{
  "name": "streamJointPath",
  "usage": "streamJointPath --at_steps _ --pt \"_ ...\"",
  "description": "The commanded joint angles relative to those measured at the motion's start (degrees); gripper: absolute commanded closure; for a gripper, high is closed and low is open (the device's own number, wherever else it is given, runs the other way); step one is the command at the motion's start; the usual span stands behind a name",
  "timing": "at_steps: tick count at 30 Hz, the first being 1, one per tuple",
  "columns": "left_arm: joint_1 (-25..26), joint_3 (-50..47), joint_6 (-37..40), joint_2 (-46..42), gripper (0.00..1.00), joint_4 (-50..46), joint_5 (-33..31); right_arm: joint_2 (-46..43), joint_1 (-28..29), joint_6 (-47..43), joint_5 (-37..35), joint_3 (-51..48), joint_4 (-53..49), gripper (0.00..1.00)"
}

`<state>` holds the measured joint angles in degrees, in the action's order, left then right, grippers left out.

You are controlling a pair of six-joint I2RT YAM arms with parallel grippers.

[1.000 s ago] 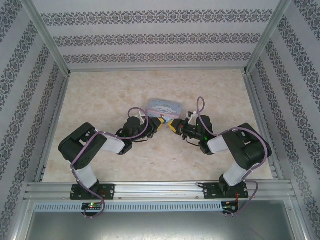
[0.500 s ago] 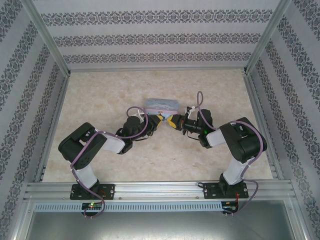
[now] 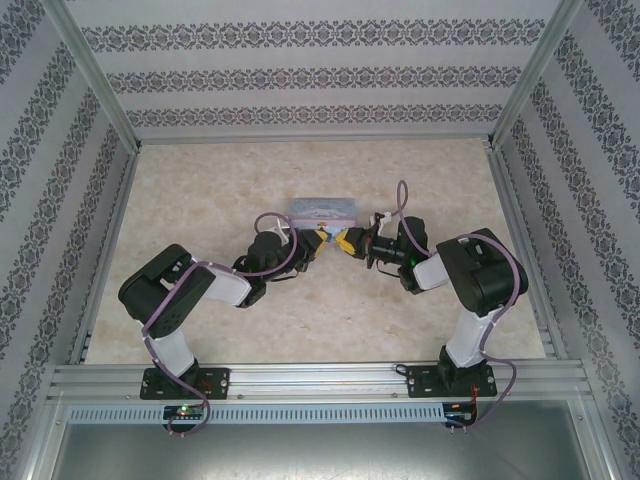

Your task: Unlock the padlock with the key

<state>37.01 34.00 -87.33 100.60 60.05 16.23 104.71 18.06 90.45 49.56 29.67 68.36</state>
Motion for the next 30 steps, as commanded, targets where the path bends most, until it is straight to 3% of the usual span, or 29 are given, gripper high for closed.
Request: streamJointPath --at_steps 1,13,20,24,30 --pt "3.0 2.2 -0.4 -0.5 1.0 7.3 9.6 2.2 0.0 2.6 -1.0 2.7 6.6 1.0" --pt "3.4 3.2 -1.3 -1.7 1.0 1.9 8.5 2.9 1.0 1.0 -2.6 2.0 7.1 1.0" --pt "5.6 4.5 -1.1 1.1 1.0 1.6 8.6 0.9 5.3 -1.9 -8.3 2.9 3.4 1.0" --pt "5.5 2.0 -1.4 1.8 1.0 0.7 4.6 1.7 4.5 -2.3 -8.1 2.9 2.7 1.0" --pt "4.9 -0.7 -0.6 1.4 1.0 -0.8 -4.2 0.6 1.9 -3.6 -7.0 1.2 1.8 0.7"
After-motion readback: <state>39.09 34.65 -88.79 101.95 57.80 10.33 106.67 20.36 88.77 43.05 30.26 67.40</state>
